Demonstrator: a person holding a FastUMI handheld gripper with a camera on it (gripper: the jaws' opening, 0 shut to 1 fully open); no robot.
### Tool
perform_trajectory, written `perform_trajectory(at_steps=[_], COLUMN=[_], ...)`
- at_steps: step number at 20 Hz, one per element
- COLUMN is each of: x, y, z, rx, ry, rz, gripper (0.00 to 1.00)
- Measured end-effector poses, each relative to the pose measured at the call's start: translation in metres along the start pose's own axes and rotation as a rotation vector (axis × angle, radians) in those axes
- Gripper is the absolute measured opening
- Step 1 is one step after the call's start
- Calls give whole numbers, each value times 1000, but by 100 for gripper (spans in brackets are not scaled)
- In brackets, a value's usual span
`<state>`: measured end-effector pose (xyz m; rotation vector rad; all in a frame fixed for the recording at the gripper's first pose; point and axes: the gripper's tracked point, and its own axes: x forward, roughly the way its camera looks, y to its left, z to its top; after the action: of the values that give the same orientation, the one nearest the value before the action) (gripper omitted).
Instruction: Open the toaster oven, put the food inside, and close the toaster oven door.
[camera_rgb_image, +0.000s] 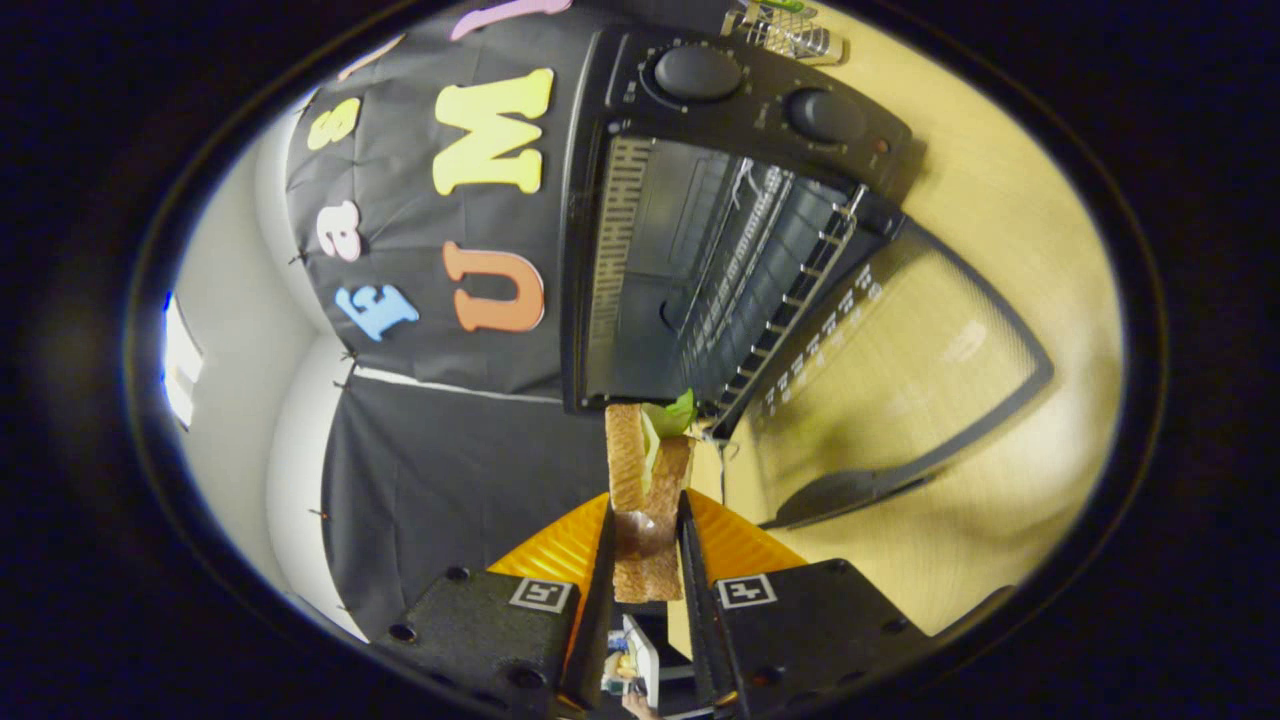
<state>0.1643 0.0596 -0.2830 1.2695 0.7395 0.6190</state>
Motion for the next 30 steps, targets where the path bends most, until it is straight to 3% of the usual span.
perform_trajectory(at_steps=[5,11,15,20,24,30], x=[30,94,96,88,86,61], y=[11,-8,-19,-31,-35,-51], z=[72,105,112,121,125,147], rx=[-14,-93,-183,-356,-410,-688], ry=[-167,-213,-278,-320,-345,-459], rz=[46,-37,-77,-197,-258,-482], gripper=[39,40,39,42,43,96])
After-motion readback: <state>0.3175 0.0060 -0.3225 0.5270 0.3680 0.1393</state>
